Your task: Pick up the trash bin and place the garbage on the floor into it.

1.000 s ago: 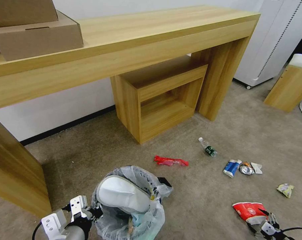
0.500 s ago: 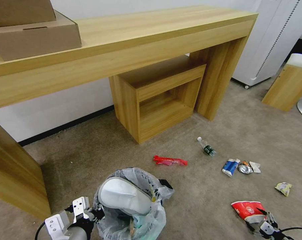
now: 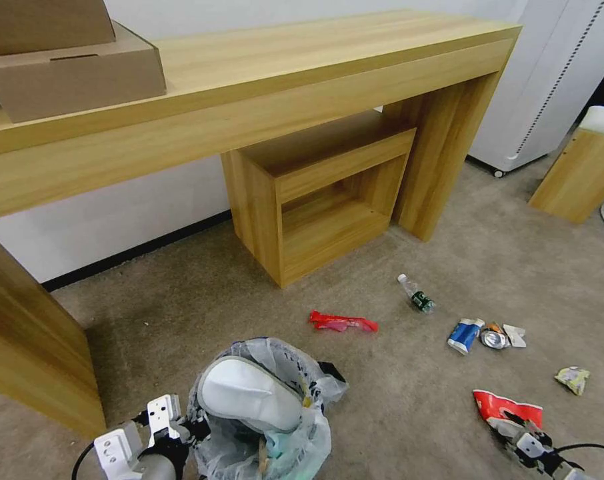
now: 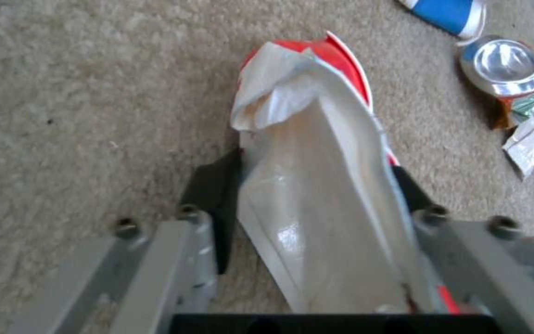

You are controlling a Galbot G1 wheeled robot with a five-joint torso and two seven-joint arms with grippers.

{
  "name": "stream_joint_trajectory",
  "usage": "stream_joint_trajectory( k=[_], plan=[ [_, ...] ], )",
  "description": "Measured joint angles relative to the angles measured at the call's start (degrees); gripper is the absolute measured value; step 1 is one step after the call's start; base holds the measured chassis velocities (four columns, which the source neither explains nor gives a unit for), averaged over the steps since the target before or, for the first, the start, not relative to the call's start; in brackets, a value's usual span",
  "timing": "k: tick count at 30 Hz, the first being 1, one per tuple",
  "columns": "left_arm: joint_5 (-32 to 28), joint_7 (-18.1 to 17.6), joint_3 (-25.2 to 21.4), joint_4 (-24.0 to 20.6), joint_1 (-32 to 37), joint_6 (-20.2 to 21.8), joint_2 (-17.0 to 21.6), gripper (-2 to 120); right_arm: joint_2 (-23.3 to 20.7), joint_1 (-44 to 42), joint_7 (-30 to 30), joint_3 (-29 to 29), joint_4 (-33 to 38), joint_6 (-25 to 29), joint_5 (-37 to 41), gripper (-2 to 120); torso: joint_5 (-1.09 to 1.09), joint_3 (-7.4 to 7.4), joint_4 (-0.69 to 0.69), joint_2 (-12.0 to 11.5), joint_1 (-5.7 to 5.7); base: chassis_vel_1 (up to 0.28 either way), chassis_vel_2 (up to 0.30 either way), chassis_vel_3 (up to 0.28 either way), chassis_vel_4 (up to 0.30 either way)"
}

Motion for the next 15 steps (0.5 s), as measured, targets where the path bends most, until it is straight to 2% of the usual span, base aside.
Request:
stream_joint_trajectory(
  k=[2,3,6,7,10,15],
  plan=[
    [0.4,0.0,0.4,0.3,-0.3,0.0,0.0,0,0.1,0.4,0.1,-0.2,-0.1,0.0,0.0,30,-0.02,0.0,-0.01,0.0,0.0,0.0,0.0,0.0,0.0],
    [0.4,0.0,0.4,0.3,-0.3,0.0,0.0,0,0.1,0.4,0.1,-0.2,-0.1,0.0,0.0,30,-0.02,0.0,-0.01,0.0,0.0,0.0,0.0,0.0,0.0],
    [1.2,0.1,1.0,0.6,-0.4,-0.2,-0.2,0,0.1,1.1,0.3,-0.5,-0.1,0.1,0.1,14,-0.04,0.0,-0.01,0.0,0.01,0.0,0.0,0.0,0.0],
    [1.2,0.1,1.0,0.6,-0.4,-0.2,-0.2,0,0.1,1.1,0.3,-0.5,-0.1,0.1,0.1,14,-0.04,0.0,-0.01,0.0,0.01,0.0,0.0,0.0,0.0],
    [1.1,0.1,1.0,0.6,-0.6,-0.3,-0.1,0,0.0,1.4,0.3,-0.7,0.3,0.2,0.6,1,-0.04,0.0,-0.01,0.0,0.01,0.0,0.0,0.0,0.0],
    [-0.1,0.0,0.6,0.4,-0.7,-0.3,0.2,0,-0.1,1.1,0.2,-0.5,1.8,0.2,2.2,0,-0.04,0.0,-0.01,0.0,0.01,0.0,0.0,0.0,0.0]
  ],
)
